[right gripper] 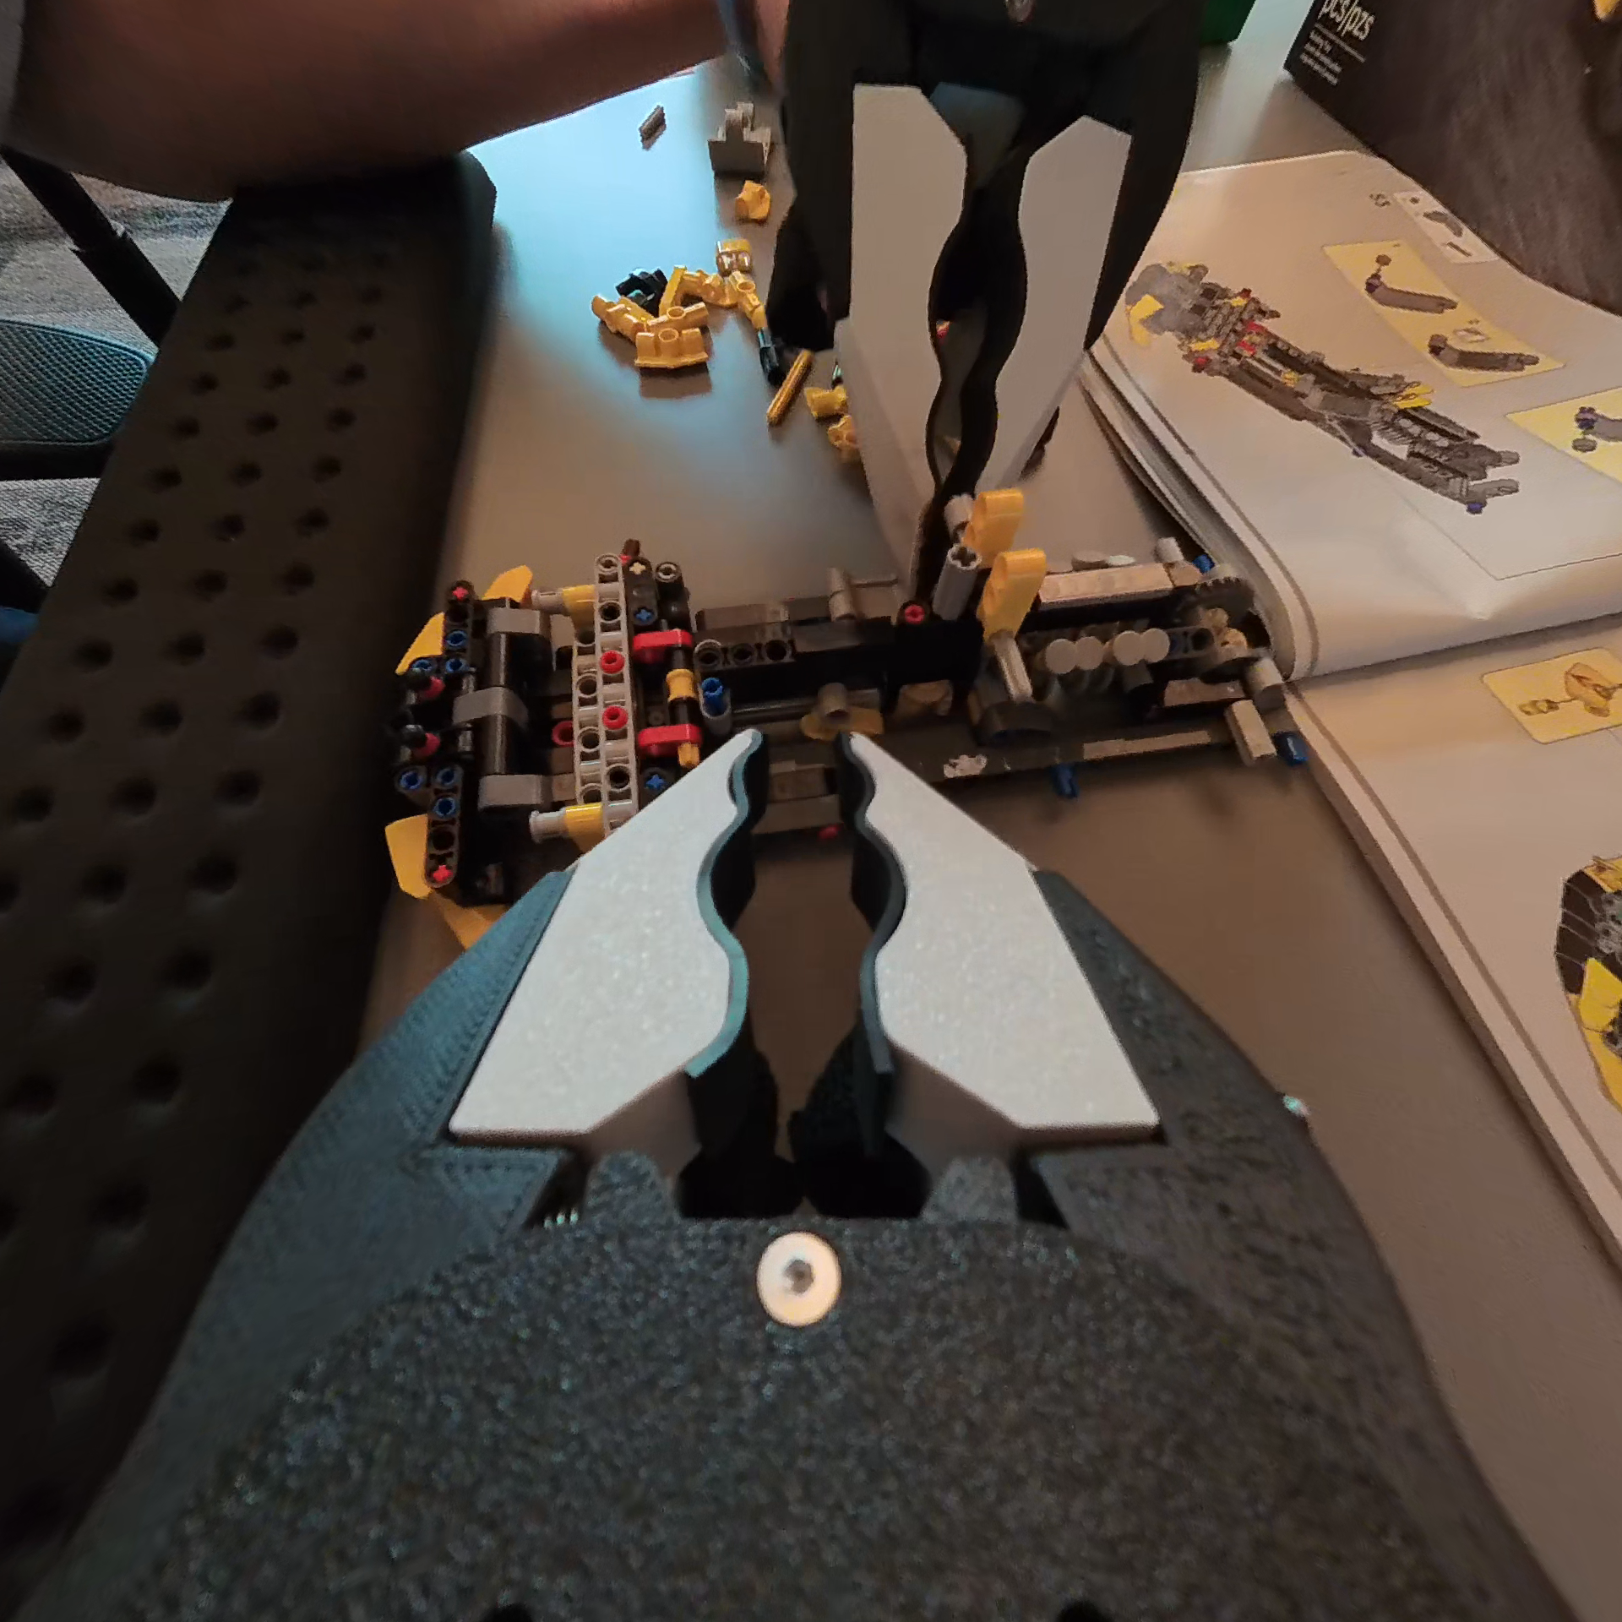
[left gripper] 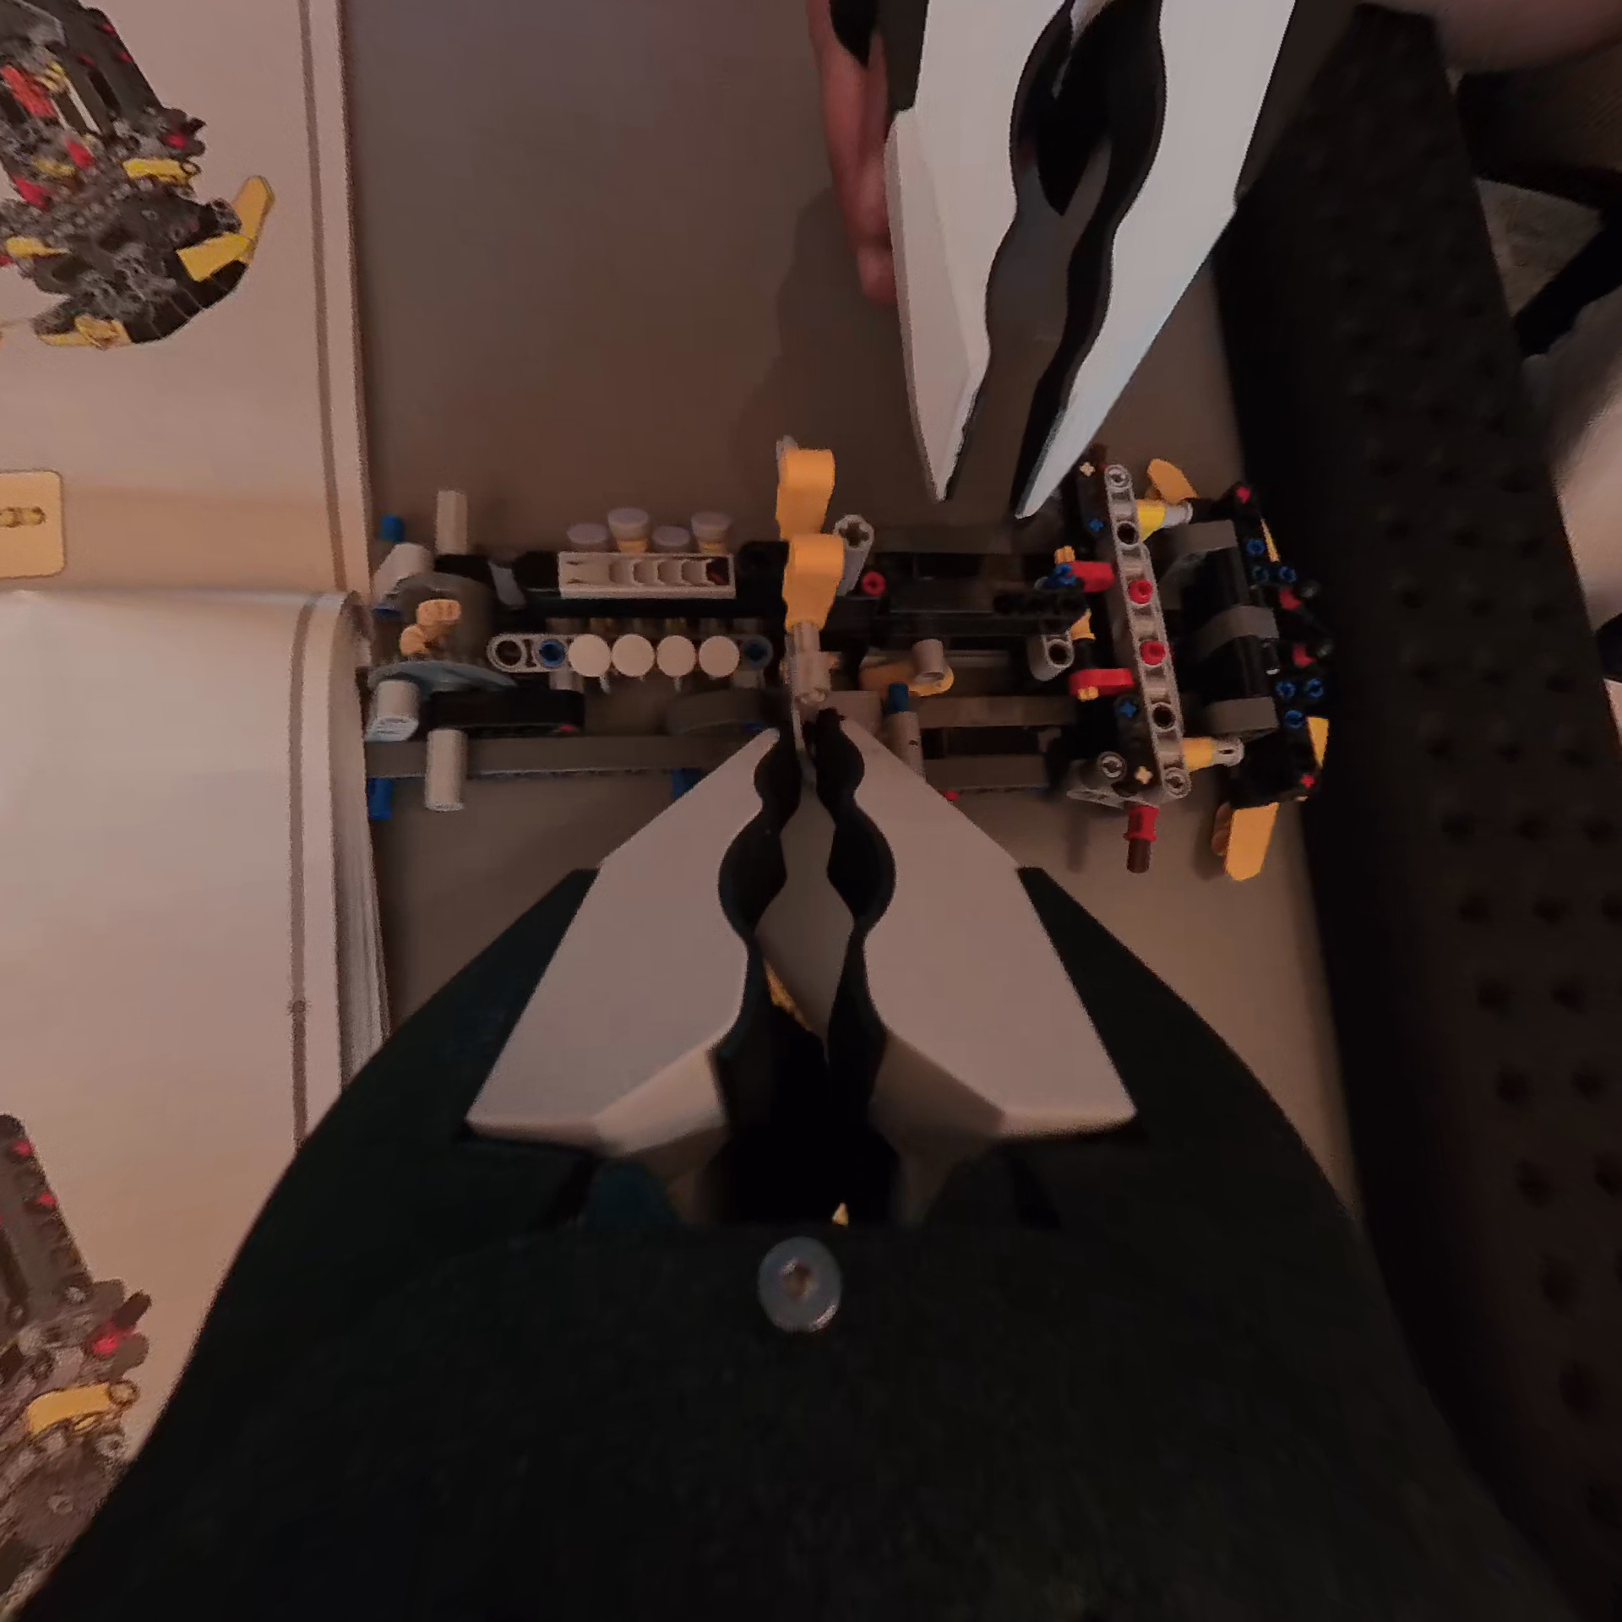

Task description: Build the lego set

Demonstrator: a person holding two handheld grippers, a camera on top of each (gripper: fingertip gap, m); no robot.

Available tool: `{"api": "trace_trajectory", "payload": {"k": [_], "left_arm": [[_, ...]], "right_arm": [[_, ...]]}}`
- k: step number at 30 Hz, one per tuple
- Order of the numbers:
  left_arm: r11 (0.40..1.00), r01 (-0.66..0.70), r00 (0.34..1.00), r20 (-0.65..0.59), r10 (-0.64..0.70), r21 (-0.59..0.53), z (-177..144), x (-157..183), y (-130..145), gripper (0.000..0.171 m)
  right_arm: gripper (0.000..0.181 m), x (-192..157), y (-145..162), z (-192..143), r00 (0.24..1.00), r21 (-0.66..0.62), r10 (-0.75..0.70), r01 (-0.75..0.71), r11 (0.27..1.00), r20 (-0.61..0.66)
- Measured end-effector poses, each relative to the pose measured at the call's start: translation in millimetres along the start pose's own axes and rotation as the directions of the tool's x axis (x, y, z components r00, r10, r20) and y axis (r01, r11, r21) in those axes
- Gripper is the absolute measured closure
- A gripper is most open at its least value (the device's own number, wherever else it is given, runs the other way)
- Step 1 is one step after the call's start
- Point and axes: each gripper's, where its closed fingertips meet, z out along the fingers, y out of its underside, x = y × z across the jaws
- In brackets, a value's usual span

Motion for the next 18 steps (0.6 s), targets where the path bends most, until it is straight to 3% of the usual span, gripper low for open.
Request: {"api": "trace_trajectory", "payload": {"k": [10, 18], "left_arm": [[0.988, 0.135, 0.967, -0.208, -0.147, -0.071, -6.6, 8.9, 5.6, 0.171], [0.99, 0.12, 0.981, -0.148, -0.129, -0.071, -3.5, 5.3, 5.4, 0.171]], "right_arm": [[0.167, -2.2, 2.5, 0.4, 1.0, -0.009, 0.007, -0.006, 1.0, 0.017], [0.168, -1.0, -1.3, 0.3, 1.0, 0.002, -0.003, 0.003, 1.0, 0.002]]}}
